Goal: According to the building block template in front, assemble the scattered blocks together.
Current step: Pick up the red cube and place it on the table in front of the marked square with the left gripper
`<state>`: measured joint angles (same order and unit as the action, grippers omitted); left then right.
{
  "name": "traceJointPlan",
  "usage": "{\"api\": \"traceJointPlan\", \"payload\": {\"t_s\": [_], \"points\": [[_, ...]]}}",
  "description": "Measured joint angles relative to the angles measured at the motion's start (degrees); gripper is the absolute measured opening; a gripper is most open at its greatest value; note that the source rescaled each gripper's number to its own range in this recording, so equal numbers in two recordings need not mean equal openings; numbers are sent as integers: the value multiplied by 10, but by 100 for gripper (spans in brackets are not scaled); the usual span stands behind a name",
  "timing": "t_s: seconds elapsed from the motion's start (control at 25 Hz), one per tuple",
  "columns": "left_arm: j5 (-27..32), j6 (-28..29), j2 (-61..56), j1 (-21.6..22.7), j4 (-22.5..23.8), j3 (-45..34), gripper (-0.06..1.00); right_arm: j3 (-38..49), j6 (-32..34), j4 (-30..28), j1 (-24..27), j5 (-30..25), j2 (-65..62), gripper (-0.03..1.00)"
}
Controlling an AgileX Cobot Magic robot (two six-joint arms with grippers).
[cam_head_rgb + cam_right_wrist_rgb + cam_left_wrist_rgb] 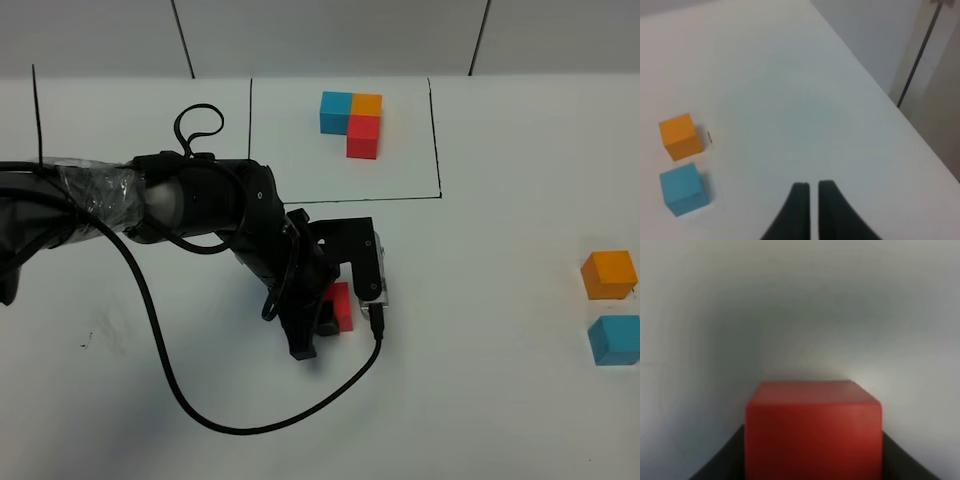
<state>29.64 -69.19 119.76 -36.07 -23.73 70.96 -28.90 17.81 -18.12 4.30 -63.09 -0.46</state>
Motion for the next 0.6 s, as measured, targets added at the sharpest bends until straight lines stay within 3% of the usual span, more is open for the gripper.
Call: {"api": "traceJointPlan", "payload": {"t_s": [0.6], "points": [[-3,0,5,0,-3,2,53,0,0,0,0,0,0,0]]}}
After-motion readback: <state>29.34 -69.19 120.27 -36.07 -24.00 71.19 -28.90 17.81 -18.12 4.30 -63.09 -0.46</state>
